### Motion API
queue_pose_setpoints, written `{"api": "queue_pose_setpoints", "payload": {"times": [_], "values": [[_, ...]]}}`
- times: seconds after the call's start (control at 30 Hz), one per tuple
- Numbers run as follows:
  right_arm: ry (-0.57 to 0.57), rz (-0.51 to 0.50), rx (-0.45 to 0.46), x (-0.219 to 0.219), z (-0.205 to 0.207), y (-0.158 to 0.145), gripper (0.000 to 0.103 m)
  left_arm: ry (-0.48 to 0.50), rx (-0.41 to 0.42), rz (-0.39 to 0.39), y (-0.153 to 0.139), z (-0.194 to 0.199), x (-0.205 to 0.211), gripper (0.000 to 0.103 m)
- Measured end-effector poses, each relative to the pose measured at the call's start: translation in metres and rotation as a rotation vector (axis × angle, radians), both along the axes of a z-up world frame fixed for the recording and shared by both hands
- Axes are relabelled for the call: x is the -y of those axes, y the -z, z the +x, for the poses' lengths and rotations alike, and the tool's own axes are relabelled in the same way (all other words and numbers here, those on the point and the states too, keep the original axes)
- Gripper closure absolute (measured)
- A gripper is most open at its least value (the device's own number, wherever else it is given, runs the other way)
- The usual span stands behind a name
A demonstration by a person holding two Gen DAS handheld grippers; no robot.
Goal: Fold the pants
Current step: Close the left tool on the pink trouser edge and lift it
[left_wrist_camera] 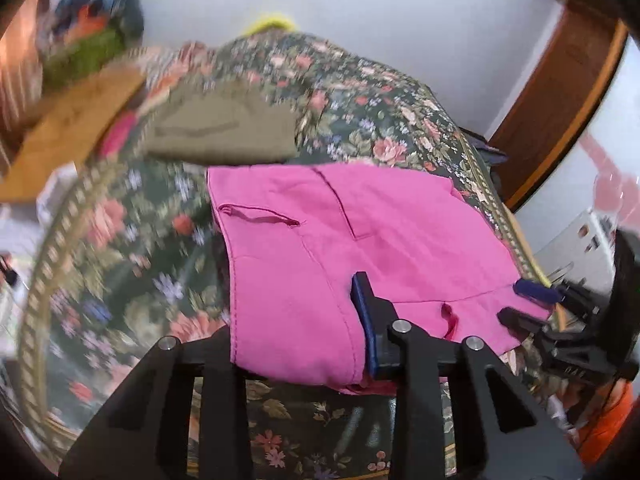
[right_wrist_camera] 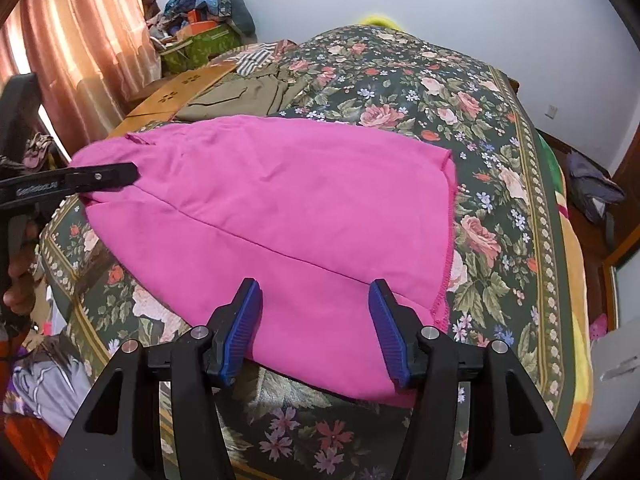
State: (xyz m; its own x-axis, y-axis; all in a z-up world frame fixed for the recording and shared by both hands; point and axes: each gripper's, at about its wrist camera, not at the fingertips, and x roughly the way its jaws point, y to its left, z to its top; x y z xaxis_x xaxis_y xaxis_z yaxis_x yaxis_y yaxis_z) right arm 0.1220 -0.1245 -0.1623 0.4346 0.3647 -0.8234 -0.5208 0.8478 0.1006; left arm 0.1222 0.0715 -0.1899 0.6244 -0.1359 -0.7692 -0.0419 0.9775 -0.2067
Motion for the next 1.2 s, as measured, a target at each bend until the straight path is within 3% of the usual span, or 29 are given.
{"api": "queue_pose_setpoints", "payload": {"times": [0.3,0.57,0.73,0.97,1.2], "values": [[-0.03,0.081,0.064,-0.029,0.013,-0.028,0.05,0.049,0.114,0.128,-0.036,-0.016,0.021,0.073],[-0.136,0.072,-0.045,-0.064,0.014,0.001,0.05,0.09,0.16,0.128,-0.054,-0.018,0.031,0.074],[-0.156,0.062,-0.037,-0.069,0.008,0.005,0.048,0.137,0.179,0.136,-0.061,-0.012,0.049,0.076],[-0.126,0.122,-0.074,-0.05,0.007,-0.001,0.049,0.212,0.194,0.194,-0.07,-0.004,0.076,0.076],[0.012,0.141,-0.043,0.005,-0.001,-0.008,0.049,0.299,0.202,0.272,-0.07,0.0,0.106,0.076]]}}
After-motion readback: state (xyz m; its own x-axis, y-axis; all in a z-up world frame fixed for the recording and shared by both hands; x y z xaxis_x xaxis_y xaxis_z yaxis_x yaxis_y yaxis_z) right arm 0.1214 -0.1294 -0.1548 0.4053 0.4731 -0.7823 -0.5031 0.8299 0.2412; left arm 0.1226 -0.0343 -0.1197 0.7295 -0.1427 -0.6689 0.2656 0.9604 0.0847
